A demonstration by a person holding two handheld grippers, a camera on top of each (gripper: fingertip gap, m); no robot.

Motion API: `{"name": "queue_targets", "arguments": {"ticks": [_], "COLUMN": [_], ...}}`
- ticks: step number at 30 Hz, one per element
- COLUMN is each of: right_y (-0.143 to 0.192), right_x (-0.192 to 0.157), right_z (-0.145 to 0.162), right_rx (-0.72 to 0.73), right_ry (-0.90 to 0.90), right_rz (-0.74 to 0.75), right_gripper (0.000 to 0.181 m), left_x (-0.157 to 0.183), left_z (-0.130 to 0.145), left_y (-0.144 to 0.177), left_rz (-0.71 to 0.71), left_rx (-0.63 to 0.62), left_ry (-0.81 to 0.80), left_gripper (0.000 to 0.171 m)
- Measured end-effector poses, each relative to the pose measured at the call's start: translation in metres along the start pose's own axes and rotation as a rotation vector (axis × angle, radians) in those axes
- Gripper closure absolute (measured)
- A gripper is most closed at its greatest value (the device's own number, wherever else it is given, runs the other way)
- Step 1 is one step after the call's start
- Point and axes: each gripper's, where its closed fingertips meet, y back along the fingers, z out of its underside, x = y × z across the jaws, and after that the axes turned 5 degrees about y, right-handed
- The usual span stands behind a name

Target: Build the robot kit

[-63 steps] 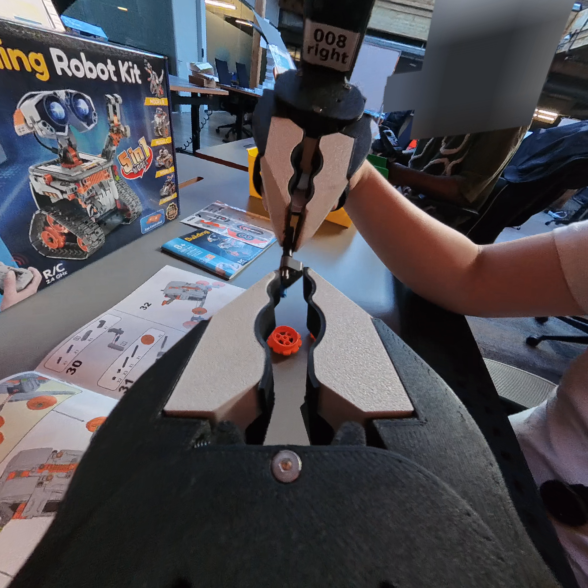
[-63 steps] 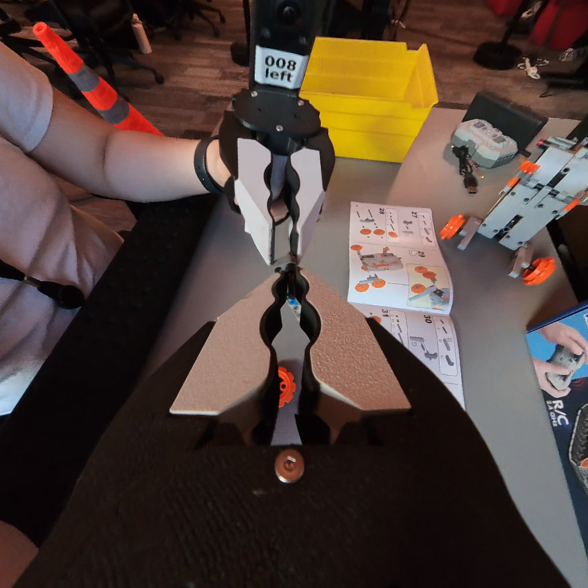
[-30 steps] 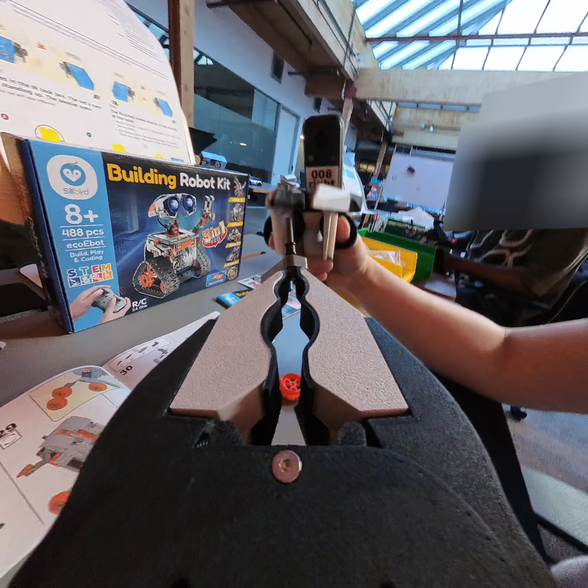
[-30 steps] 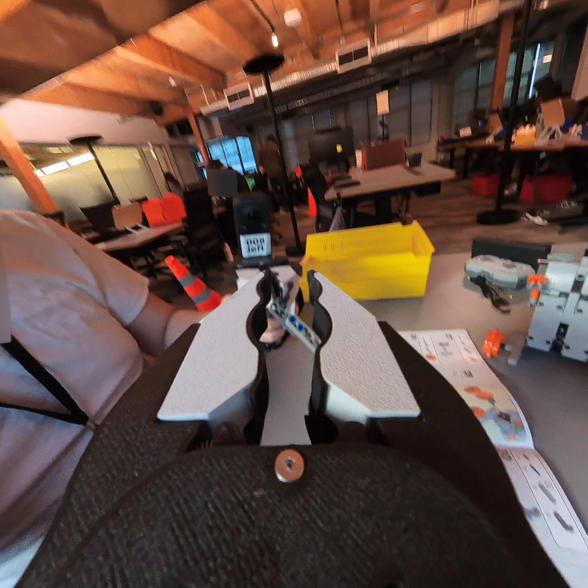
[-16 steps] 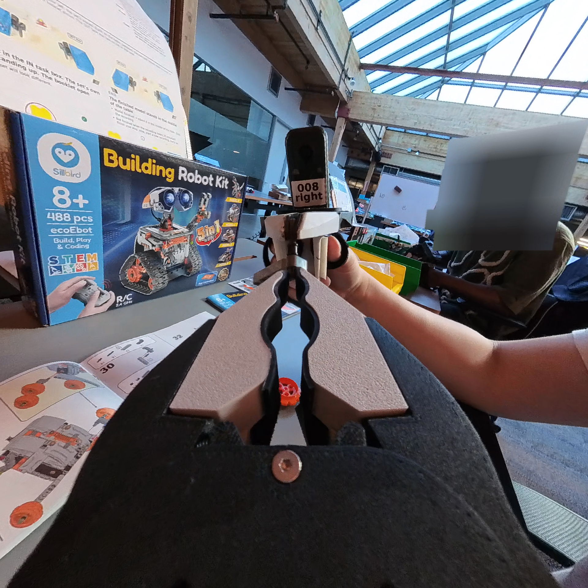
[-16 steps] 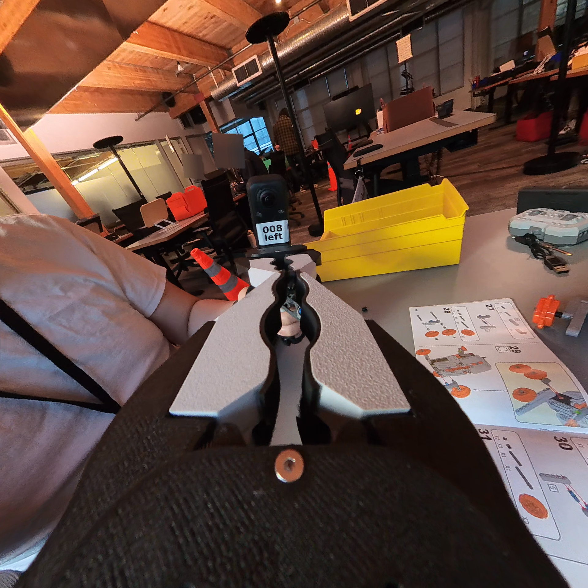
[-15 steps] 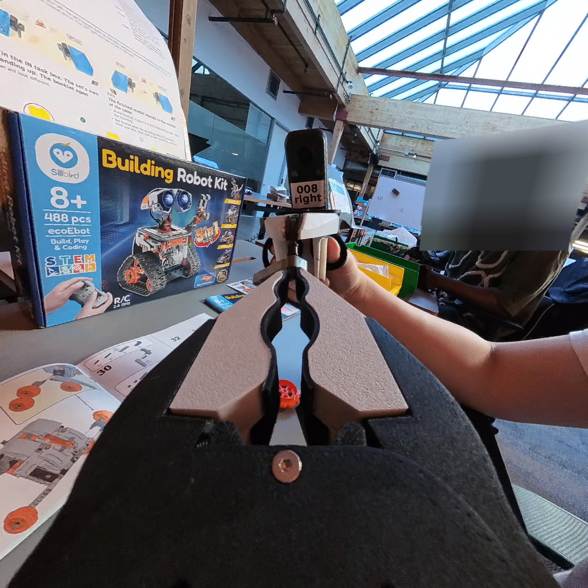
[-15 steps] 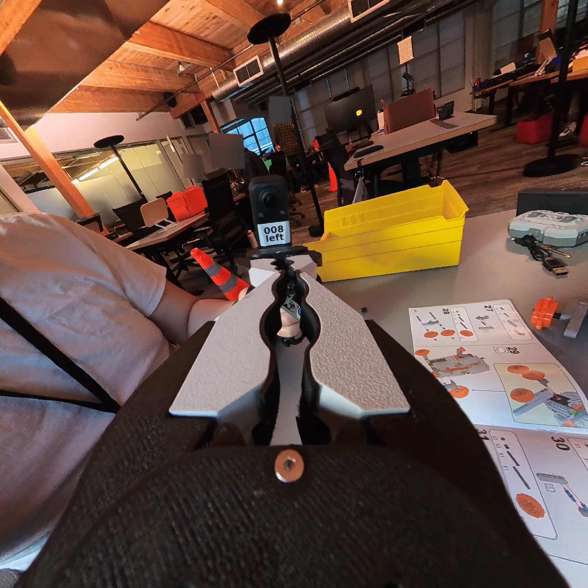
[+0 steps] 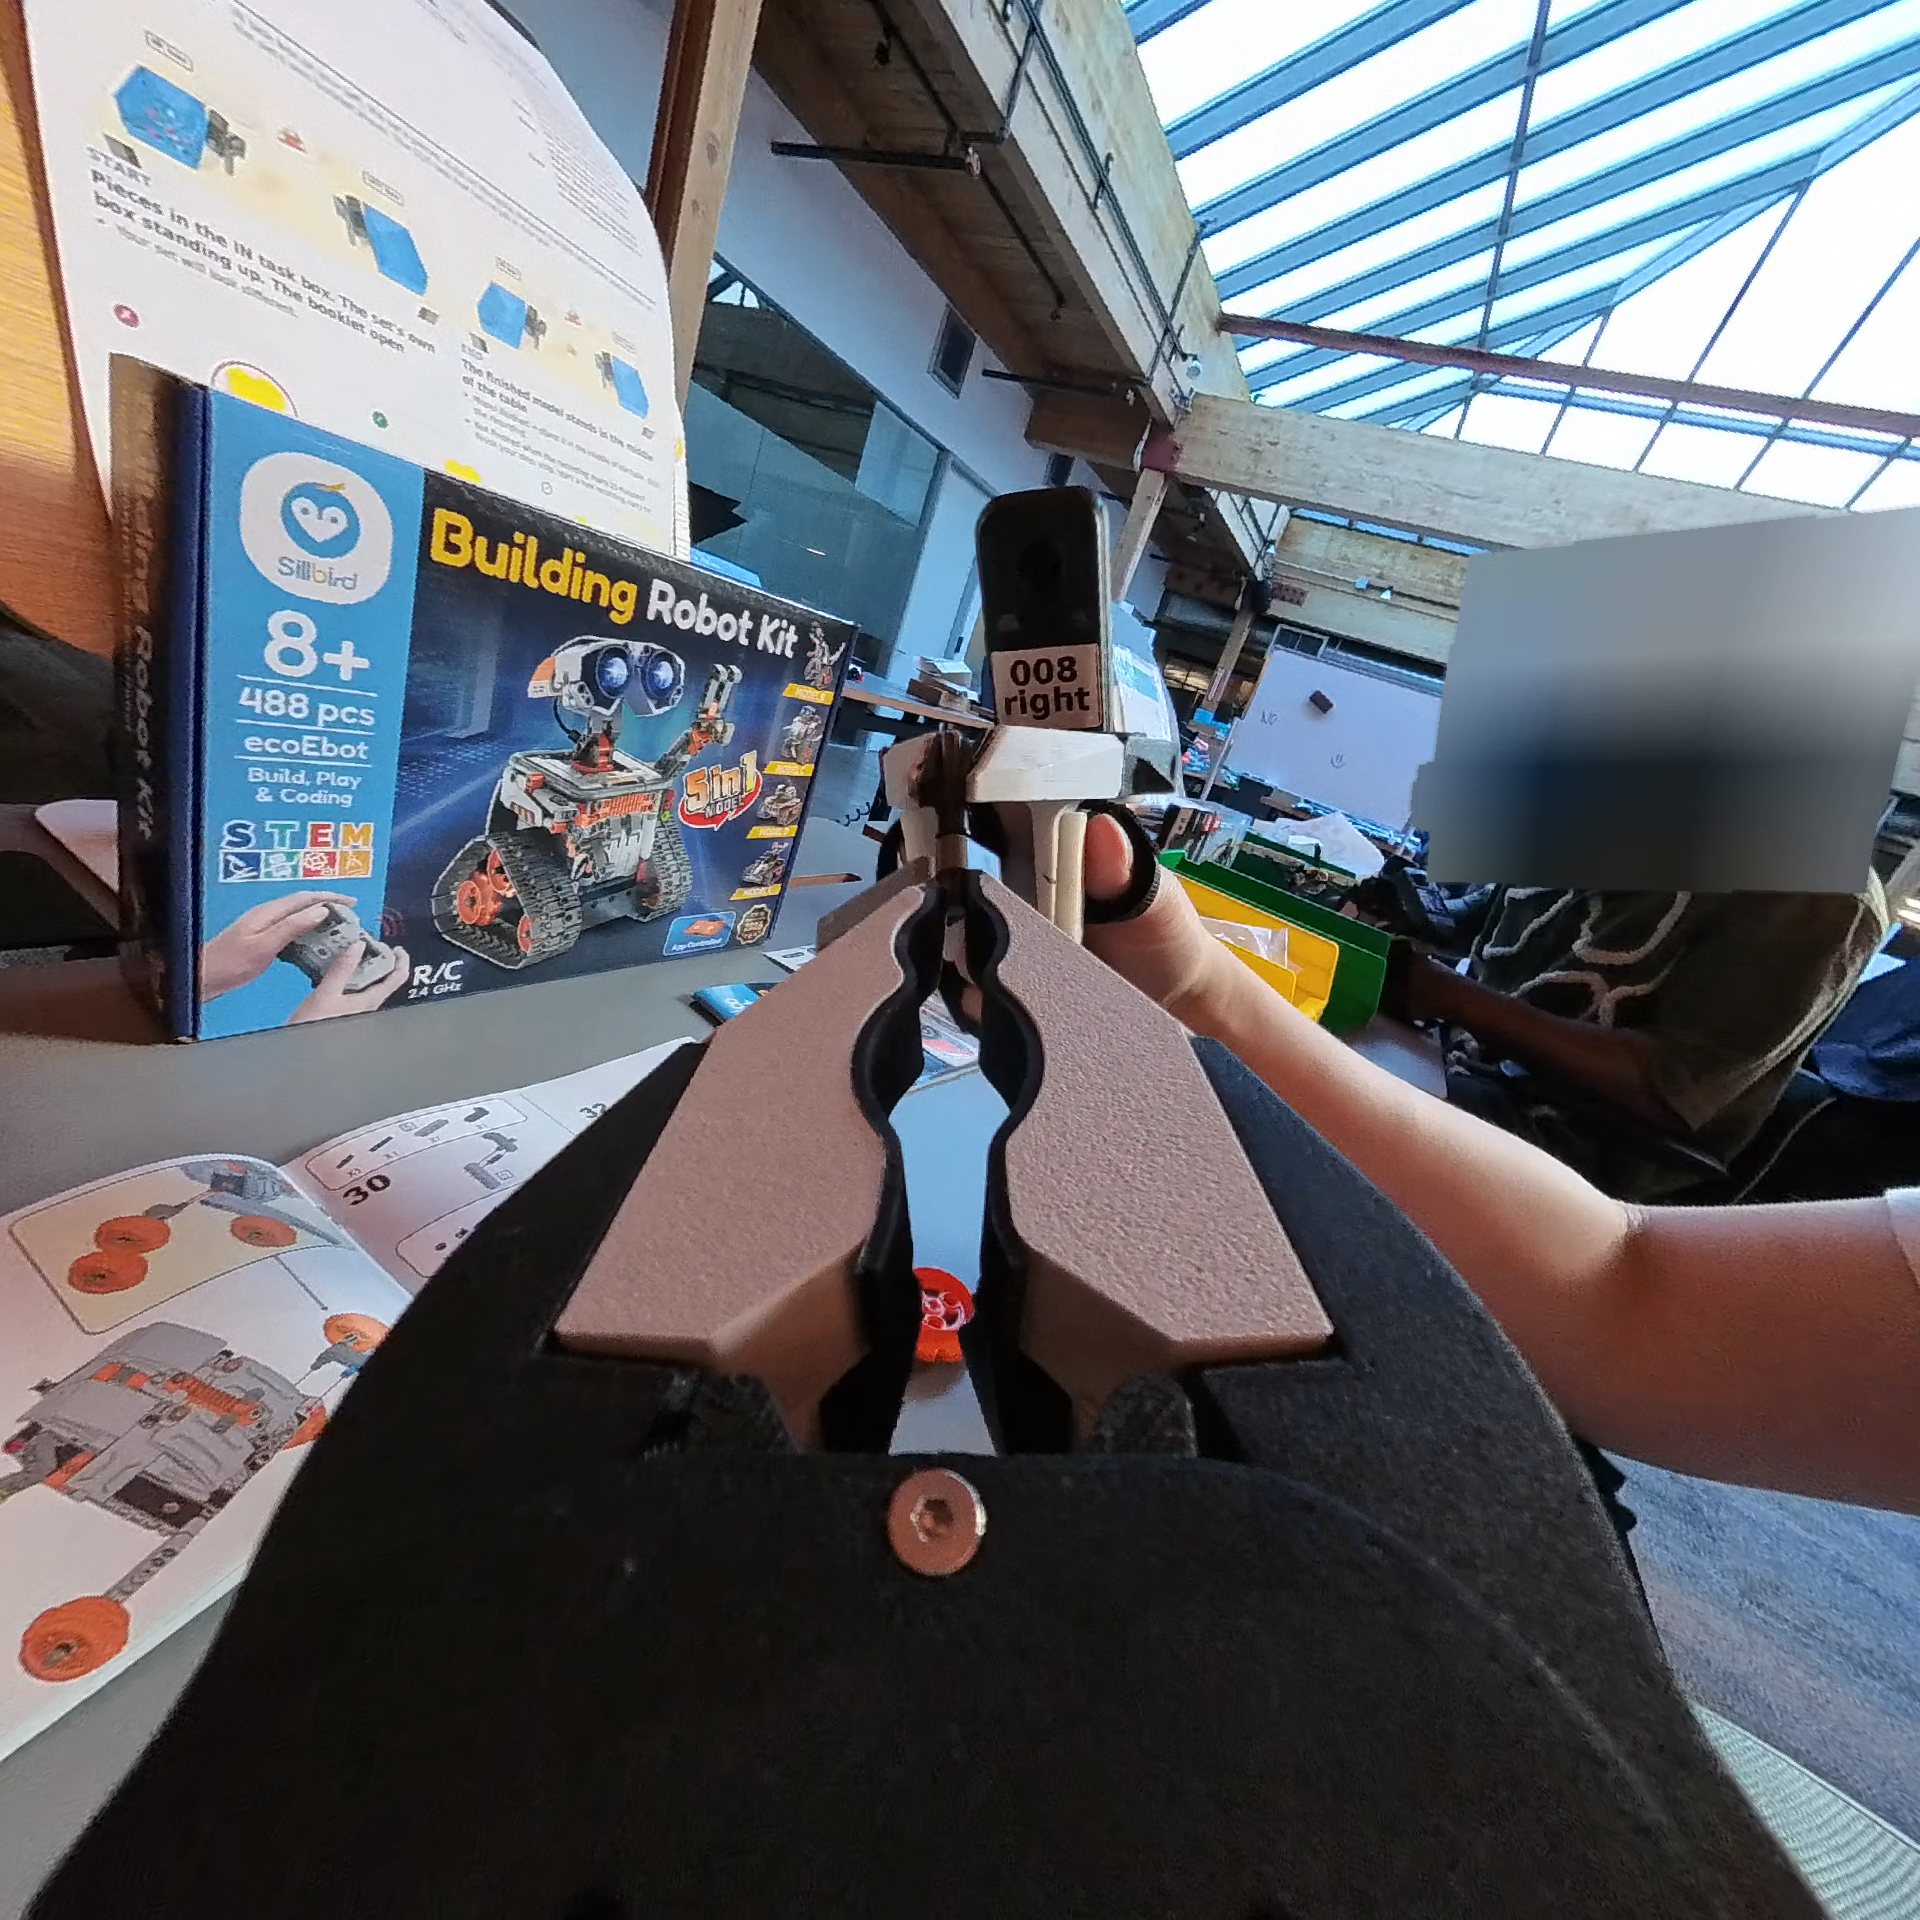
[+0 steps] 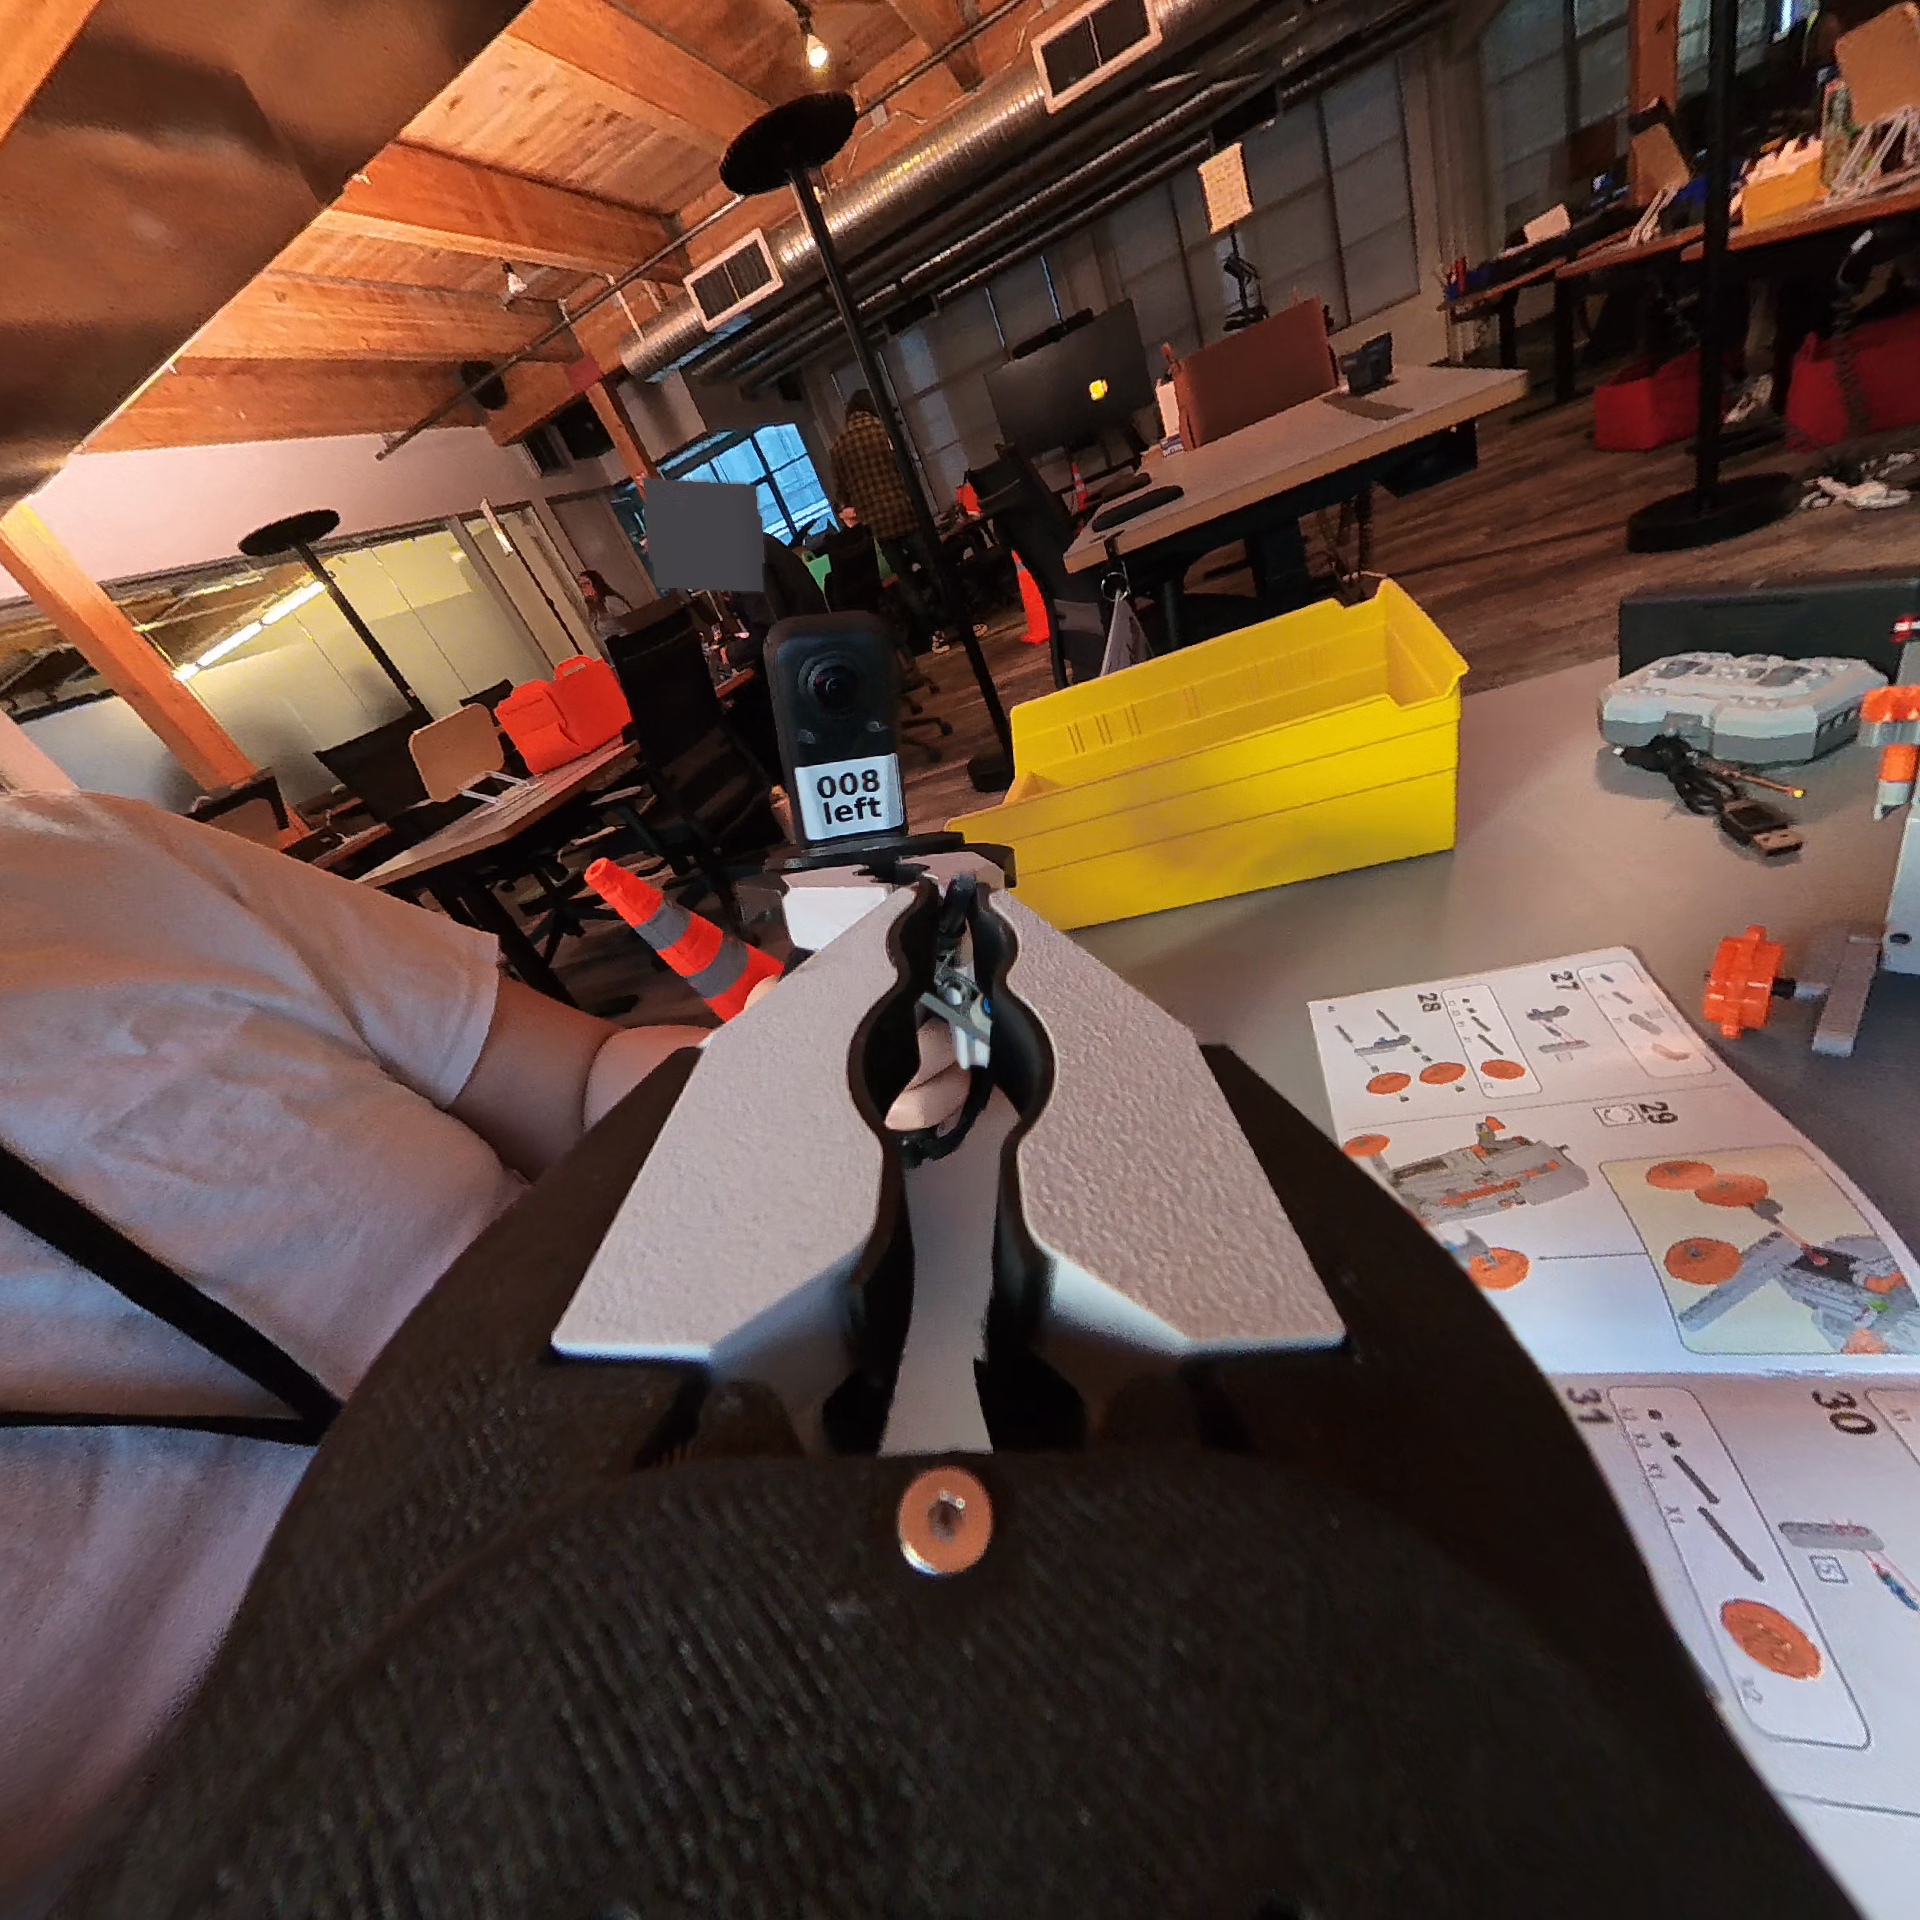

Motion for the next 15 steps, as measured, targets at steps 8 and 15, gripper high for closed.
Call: {"name": "queue_targets", "arguments": {"ticks": [8,15], "right_y": [0.013,0.022], "right_x": [-0.009,-0.014], "right_z": [0.023,0.040], "right_rx": [-0.172,-0.294], "right_ry": [0.078,0.096], "right_rz": [-0.030,-0.045], "right_gripper": [0.178,0.179], "left_x": [0.006,0.010], "left_z": [0.021,0.039], "left_y": [0.001,-0.001], "left_rz": [0.072,0.103], "left_rx": [-0.140,-0.235], "left_ry": [-0.014,-0.017], "left_gripper": [0.171,0.171]}}
